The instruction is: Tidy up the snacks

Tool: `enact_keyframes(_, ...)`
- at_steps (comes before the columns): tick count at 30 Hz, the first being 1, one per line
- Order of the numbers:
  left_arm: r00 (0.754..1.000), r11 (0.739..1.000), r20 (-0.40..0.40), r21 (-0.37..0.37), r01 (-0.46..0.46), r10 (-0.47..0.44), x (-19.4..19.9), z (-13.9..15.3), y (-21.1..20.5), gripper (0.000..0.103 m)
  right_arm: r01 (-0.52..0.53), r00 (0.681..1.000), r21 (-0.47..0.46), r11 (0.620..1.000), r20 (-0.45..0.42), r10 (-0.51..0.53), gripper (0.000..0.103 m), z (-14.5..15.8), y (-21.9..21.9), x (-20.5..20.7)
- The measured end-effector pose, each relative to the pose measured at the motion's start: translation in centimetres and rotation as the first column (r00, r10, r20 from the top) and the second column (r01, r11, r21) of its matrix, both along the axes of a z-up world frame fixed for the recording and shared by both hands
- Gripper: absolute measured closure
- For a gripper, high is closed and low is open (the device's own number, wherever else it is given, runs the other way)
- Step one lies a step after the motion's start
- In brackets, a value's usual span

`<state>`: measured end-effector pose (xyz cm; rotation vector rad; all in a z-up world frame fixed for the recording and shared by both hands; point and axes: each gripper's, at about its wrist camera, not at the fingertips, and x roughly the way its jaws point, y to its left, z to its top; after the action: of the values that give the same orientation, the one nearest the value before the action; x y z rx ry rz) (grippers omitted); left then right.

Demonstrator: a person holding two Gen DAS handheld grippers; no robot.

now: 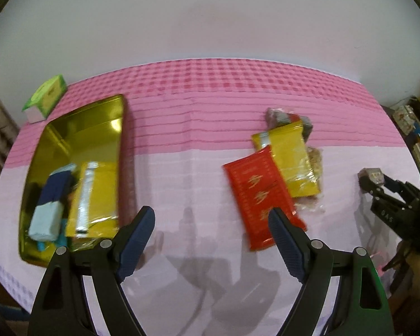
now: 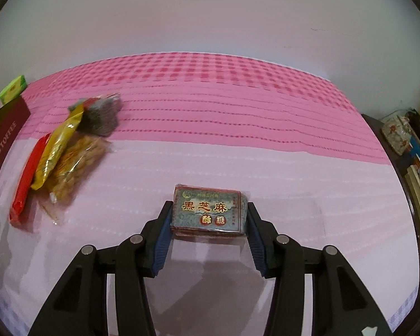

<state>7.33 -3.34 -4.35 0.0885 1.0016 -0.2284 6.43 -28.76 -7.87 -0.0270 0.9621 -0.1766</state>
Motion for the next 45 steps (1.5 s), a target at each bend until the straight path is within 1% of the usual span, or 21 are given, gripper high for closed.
enact_keyframes(5,0.999,0.999,-0.036,-0.043,-0.005,0.004,1.4,-1.1,-1.6,0.020,0.011,0.999,0.023,1.000,0.030,-0.012,0.058,-0.3,-0.6,0.0)
enact_keyframes(8,0.998,0.998,-0.063,-0.063,-0.027,0.023,2.2,-2.1,-2.3,0.020,0.012,0.999,0.031,0.999,0.030,-0.013,0.058,-0.3,-0.7,0.0)
enact_keyframes(16,0.994,0.997,-0.097,-0.060,-0.055,0.050,3.0,-4.1,-3.5,0.020,0.012,0.999,0.039,0.999,0.031,-0.014,0.058,-0.3,-0.9,-0.1)
enact_keyframes(23,0.991,0.995,-0.109,-0.061,-0.079,0.072,3.0,-5.1,-2.9,0.020,0.013,0.999,0.042,0.999,0.031,-0.015,0.057,-0.4,-0.8,-0.1)
enact_keyframes(27,0.989,0.994,-0.120,-0.057,-0.095,0.088,2.7,-5.7,-2.5,0.020,0.013,0.999,0.043,0.999,0.031,-0.014,0.057,-0.4,-0.8,-0.1)
enact_keyframes(30,0.991,0.996,-0.112,-0.030,-0.082,0.078,2.4,-5.8,-2.8,0.020,0.013,0.999,0.042,0.999,0.030,-0.015,0.057,-0.4,-0.8,-0.1)
enact_keyframes(35,0.990,0.997,-0.127,-0.022,-0.069,0.065,1.9,-5.8,-3.3,0.020,0.014,0.999,0.043,0.999,0.030,-0.015,0.057,-0.4,-0.8,-0.1)
enact_keyframes(40,0.985,0.994,-0.139,-0.024,-0.108,0.104,2.2,-5.8,-3.1,0.019,0.014,0.999,0.043,0.999,0.030,-0.015,0.057,-0.4,-0.8,-0.1)
enact_keyframes(42,0.983,0.992,-0.139,-0.011,-0.124,0.121,2.1,-5.9,-3.1,0.019,0.014,0.999,0.043,0.999,0.030,-0.015,0.057,-0.4,-0.8,-0.1)
enact_keyframes(43,0.983,0.992,-0.138,-0.003,-0.125,0.123,2.0,-5.9,-3.2,0.021,0.014,0.999,0.043,0.999,0.030,-0.016,0.057,-0.4,-0.8,-0.1)
enact_keyframes(45,0.984,0.992,-0.128,0.035,-0.121,0.124,1.6,-6.0,-3.5,0.024,0.014,0.999,0.043,0.999,0.030,-0.016,0.057,-0.4,-0.8,-0.1)
